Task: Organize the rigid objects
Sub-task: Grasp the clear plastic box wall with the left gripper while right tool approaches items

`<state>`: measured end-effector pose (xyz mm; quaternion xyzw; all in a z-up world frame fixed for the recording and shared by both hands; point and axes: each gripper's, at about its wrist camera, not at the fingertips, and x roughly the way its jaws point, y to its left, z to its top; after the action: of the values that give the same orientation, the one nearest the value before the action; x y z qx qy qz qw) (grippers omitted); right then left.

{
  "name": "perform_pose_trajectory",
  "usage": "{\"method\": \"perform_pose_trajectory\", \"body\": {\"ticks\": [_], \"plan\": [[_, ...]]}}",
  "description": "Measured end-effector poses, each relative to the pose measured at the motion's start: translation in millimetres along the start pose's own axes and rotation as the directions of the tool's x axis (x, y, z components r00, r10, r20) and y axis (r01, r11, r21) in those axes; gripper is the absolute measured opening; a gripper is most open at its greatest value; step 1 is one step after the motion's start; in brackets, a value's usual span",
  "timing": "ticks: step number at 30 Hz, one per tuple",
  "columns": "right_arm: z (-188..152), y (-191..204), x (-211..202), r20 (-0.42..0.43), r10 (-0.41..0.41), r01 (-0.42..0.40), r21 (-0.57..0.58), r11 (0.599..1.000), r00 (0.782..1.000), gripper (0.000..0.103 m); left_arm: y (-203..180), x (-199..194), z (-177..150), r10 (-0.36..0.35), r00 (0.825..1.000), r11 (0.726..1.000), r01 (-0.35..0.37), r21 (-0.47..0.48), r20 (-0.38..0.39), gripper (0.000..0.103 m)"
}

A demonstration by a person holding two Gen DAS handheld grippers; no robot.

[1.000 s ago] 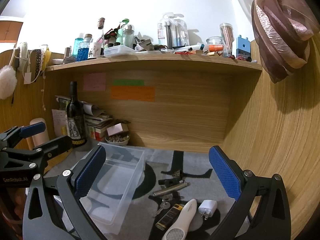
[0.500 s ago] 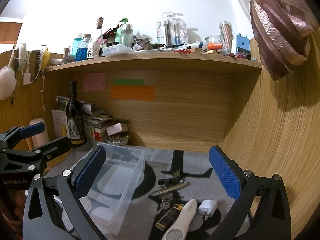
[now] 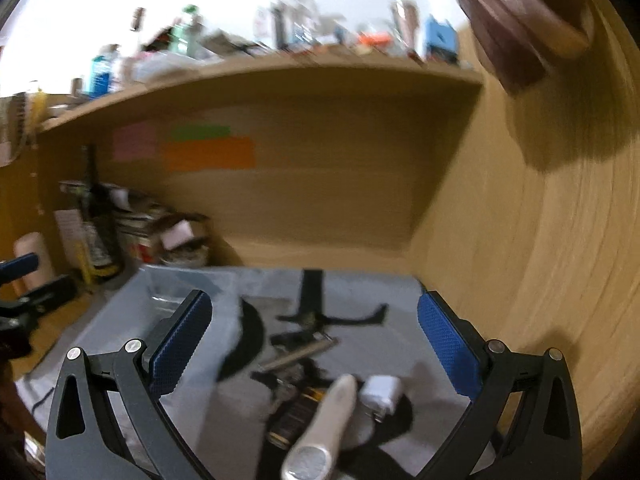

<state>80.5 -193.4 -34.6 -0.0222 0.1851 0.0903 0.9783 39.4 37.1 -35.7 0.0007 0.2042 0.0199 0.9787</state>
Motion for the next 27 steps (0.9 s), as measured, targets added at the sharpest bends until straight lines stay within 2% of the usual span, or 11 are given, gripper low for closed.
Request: {"method": "perform_pose_trajectory", "body": {"ticks": [2, 5, 7, 8, 11, 14, 19, 21, 25, 27], "plan": [[-3, -10, 7, -0.04, -0.013, 0.013, 0.014, 1.0, 0.999, 0.103, 7, 8, -2, 0.043, 0.999, 0.999, -0.043, 0.018, -0.023, 0.103], [-9, -25, 15, -0.088, -0.054, 0.056, 0.027, 0.998, 0.995, 0.103, 22, 25, -5, 0.037, 0.994, 0.999, -0.036, 0.019, -0.106, 0.102], [-14, -34, 23, -0.127, -0.073, 0.078, 0.037, 0.996, 0.989, 0.103, 31, 36, -8, 0.023, 0.987, 1.0, -0.023, 0.001, -0.16, 0.093], [-16, -38, 27, -0.146, -0.077, 0.084, 0.042, 0.996, 0.986, 0.103, 34, 42, -10, 0.021, 0.982, 1.0, -0.022, -0.003, -0.188, 0.083], [-26, -48, 39, -0.208, -0.098, 0.112, 0.059, 0.992, 0.973, 0.103, 39, 57, -17, 0.003, 0.968, 1.0, -0.006, -0.012, -0.249, 0.08], [-36, -54, 48, -0.26, -0.109, 0.129, 0.062, 0.99, 0.96, 0.102, 40, 67, -23, -0.017, 0.957, 1.0, 0.013, -0.014, -0.289, 0.07], [-49, -51, 56, -0.334, -0.085, 0.111, 0.059, 0.992, 0.939, 0.101, 43, 81, -31, -0.063, 0.93, 0.998, 0.047, -0.052, -0.362, 0.053], [-56, -45, 54, -0.355, -0.081, 0.101, 0.04, 0.994, 0.931, 0.098, 46, 84, -35, -0.075, 0.92, 0.996, 0.053, -0.068, -0.384, 0.043], [-71, -34, 49, -0.403, -0.041, 0.07, 0.057, 0.996, 0.914, 0.096, 47, 86, -40, -0.102, 0.905, 0.993, 0.07, -0.092, -0.413, 0.034], [-79, -28, 45, -0.416, -0.032, 0.065, 0.065, 0.996, 0.909, 0.091, 45, 86, -43, -0.113, 0.899, 0.992, 0.081, -0.093, -0.424, 0.028]]}}
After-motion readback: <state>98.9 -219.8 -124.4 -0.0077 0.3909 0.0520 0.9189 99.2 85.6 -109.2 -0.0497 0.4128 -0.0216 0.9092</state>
